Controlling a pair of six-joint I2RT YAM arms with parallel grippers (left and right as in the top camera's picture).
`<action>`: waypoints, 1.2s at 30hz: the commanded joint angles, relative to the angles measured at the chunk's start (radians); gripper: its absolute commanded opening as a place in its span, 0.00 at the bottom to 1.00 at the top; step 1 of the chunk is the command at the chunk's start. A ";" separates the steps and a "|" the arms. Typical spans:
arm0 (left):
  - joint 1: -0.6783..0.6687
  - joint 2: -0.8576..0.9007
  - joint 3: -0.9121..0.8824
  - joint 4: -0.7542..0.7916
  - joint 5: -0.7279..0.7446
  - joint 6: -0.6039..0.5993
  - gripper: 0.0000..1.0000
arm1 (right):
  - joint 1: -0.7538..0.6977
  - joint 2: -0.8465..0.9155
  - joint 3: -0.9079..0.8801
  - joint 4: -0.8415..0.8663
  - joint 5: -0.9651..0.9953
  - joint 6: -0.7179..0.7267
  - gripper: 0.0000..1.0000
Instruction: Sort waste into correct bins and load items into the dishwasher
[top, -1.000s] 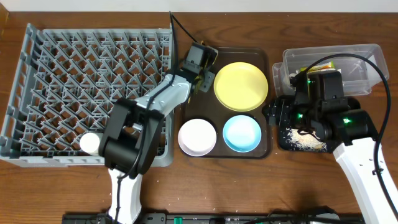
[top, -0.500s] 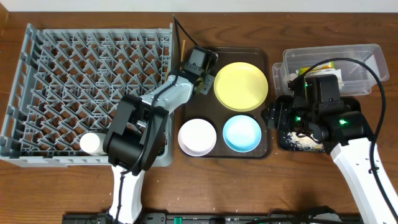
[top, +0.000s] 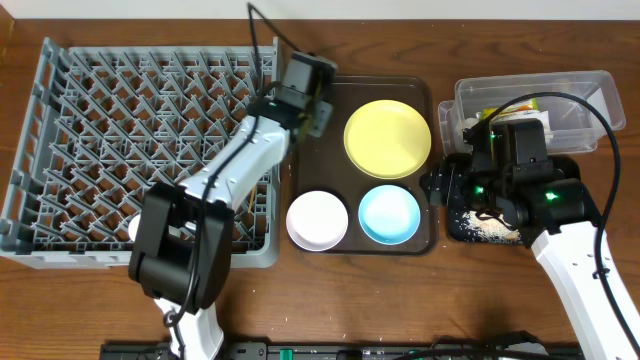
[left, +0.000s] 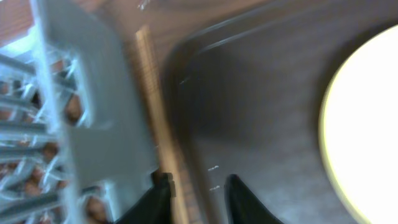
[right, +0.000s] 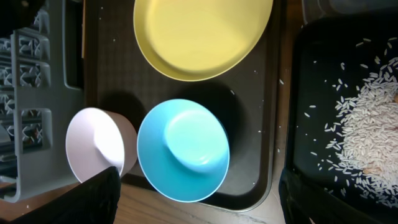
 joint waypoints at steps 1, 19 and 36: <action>0.053 0.023 -0.002 -0.014 -0.024 -0.008 0.08 | -0.007 0.001 -0.006 0.006 -0.007 -0.003 0.79; 0.249 0.078 -0.007 -0.138 -0.050 -0.072 0.08 | -0.007 0.001 -0.006 0.005 -0.008 0.001 0.79; 0.097 0.075 -0.008 -0.119 0.064 -0.087 0.08 | -0.007 0.001 -0.006 -0.001 -0.007 0.000 0.79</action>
